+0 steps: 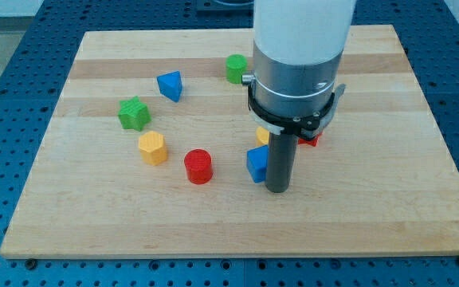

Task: Push the blue cube close to the red circle

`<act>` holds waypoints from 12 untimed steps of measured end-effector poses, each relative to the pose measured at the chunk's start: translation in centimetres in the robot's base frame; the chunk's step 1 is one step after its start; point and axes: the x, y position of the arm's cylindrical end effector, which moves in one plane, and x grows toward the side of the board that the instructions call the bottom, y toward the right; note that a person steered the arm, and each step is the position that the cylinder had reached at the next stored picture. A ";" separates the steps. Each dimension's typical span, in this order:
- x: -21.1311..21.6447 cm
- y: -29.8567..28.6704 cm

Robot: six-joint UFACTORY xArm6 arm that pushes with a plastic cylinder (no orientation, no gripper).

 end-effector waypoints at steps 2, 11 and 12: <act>-0.2 1.7; 0.2 -2.6; -0.8 -3.9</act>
